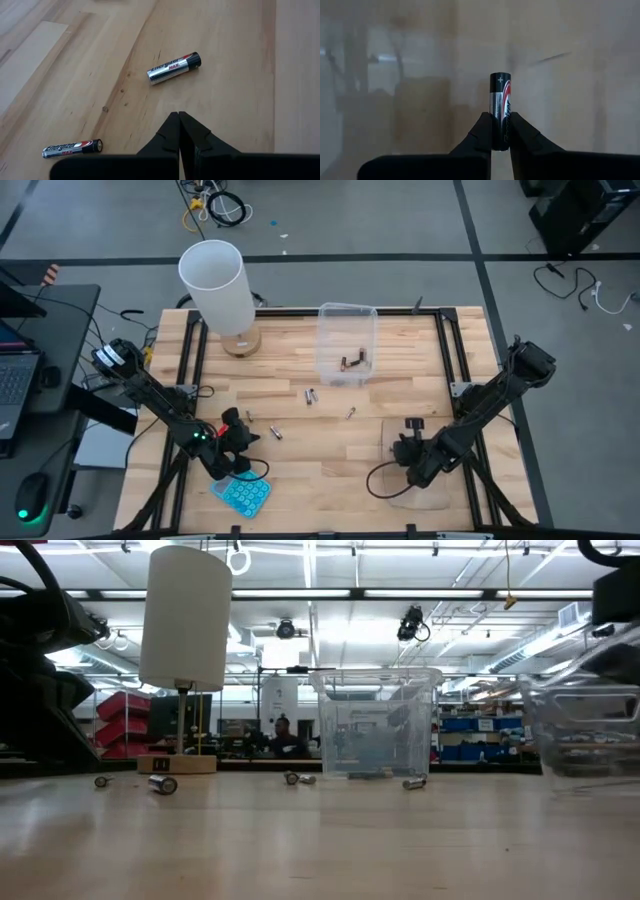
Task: Sort batteries
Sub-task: Put the silver battery into the bottom transparent bin
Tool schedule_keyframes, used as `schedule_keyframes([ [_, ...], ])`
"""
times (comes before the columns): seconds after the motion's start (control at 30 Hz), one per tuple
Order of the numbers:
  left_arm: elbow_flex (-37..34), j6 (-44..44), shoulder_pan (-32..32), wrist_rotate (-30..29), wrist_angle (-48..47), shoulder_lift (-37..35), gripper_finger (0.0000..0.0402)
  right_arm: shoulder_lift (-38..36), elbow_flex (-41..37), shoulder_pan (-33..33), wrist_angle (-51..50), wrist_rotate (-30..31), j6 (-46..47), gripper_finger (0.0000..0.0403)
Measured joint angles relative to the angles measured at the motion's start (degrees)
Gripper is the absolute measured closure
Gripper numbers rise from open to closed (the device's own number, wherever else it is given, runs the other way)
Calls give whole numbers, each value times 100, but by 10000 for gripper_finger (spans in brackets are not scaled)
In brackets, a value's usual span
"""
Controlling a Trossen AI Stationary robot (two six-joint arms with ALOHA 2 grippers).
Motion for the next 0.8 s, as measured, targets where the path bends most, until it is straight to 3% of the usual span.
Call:
schedule_keyframes([
  [0.5,0,0,0,-27,-11,0,401,3,107,0,-158,-149,-126,375],
  [0.8,0,0,0,-31,-15,0,401,-1,404,85,-1382,-540,-283,375],
])
